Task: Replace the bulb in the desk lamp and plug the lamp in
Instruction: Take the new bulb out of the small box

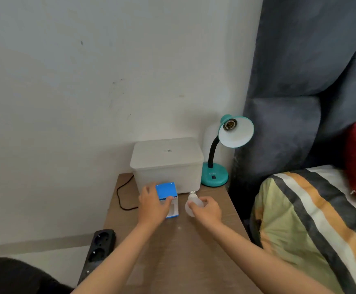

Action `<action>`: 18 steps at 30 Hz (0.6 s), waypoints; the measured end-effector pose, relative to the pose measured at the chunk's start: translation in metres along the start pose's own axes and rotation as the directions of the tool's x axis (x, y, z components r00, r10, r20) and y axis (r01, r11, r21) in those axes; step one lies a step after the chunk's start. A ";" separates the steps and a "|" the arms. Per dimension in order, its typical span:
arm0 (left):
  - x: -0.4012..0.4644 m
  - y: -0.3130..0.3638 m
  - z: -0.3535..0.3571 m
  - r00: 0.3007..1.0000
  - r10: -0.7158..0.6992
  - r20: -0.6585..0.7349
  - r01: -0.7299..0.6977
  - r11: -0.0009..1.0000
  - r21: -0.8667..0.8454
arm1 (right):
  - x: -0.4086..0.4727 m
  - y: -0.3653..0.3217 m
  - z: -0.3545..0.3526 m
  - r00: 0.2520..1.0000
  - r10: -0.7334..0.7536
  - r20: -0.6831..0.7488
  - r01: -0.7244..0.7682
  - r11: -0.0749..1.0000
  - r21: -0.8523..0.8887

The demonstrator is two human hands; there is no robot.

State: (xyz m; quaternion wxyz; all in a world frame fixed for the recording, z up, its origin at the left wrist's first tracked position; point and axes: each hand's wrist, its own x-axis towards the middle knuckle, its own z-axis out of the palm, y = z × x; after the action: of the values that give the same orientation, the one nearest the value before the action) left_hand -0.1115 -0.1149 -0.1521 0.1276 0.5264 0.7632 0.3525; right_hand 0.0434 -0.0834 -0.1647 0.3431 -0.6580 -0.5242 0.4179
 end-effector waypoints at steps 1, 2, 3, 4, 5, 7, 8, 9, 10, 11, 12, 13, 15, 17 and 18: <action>0.002 -0.004 0.001 1.000 -0.024 0.012 0.025 0.999 -0.034 | 0.001 0.003 0.006 1.000 0.010 0.004 -0.010 1.000 -0.028; 0.005 -0.007 0.002 0.999 -0.035 0.023 0.036 0.998 -0.060 | 0.002 0.005 0.010 1.000 0.012 0.004 -0.012 0.999 -0.053; 0.007 -0.009 0.004 0.999 -0.034 0.031 0.037 0.996 -0.077 | 0.004 0.008 0.014 1.000 0.010 0.001 -0.010 0.997 -0.071; 0.009 -0.010 0.005 0.999 -0.026 0.032 0.029 0.995 -0.090 | 0.005 0.009 0.018 1.000 0.010 -0.001 -0.010 0.997 -0.082; 0.010 -0.011 0.007 0.999 -0.021 0.029 0.024 0.994 -0.105 | 0.007 0.010 0.020 1.000 0.010 -0.001 -0.010 0.996 -0.089; 0.012 -0.011 0.010 1.000 -0.024 0.019 0.027 0.989 -0.147 | 0.011 0.011 0.024 1.000 0.006 -0.003 -0.007 0.994 -0.110; 0.013 -0.011 0.012 0.999 -0.029 0.014 0.031 0.985 -0.169 | 0.013 0.012 0.026 1.000 0.005 0.000 -0.005 0.993 -0.121; 0.014 -0.011 0.014 0.999 -0.034 0.009 0.035 0.981 -0.189 | 0.015 0.013 0.027 1.000 0.007 0.011 -0.006 0.991 -0.130; 0.016 -0.013 0.017 0.999 -0.039 0.007 0.040 0.978 -0.206 | 0.017 0.014 0.029 1.000 0.010 0.026 -0.007 0.990 -0.141; 0.017 -0.014 0.018 0.999 -0.044 0.004 0.044 0.975 -0.219 | 0.019 0.014 0.030 0.999 0.015 0.043 -0.008 0.987 -0.159; 0.018 -0.016 0.020 0.999 -0.045 -0.001 0.044 0.973 -0.227 | 0.020 0.014 0.031 0.999 0.012 0.052 -0.002 0.983 -0.185; 0.019 -0.018 0.021 0.999 -0.045 -0.010 0.041 0.971 -0.236 | 0.020 0.014 0.032 0.999 -0.002 0.049 0.013 0.976 -0.215; 0.018 -0.021 0.023 0.999 -0.045 -0.029 0.036 0.965 -0.261 | 0.020 0.012 0.033 0.994 -0.111 0.001 0.108 0.964 -0.241; 0.018 -0.021 0.024 0.998 -0.057 -0.040 0.044 0.959 -0.280 | 0.018 0.007 0.034 0.952 -0.306 -0.032 0.295 0.937 -0.188; 0.017 -0.021 0.025 0.997 -0.065 -0.046 0.049 0.956 -0.288 | 0.018 0.004 0.034 0.924 -0.381 -0.028 0.372 0.914 -0.160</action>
State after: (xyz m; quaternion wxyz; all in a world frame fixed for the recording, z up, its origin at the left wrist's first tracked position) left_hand -0.1197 -0.0935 -0.1808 0.1917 0.4704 0.7220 0.4697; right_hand 0.0159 -0.0667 -0.1856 0.3811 -0.5809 -0.6610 0.2836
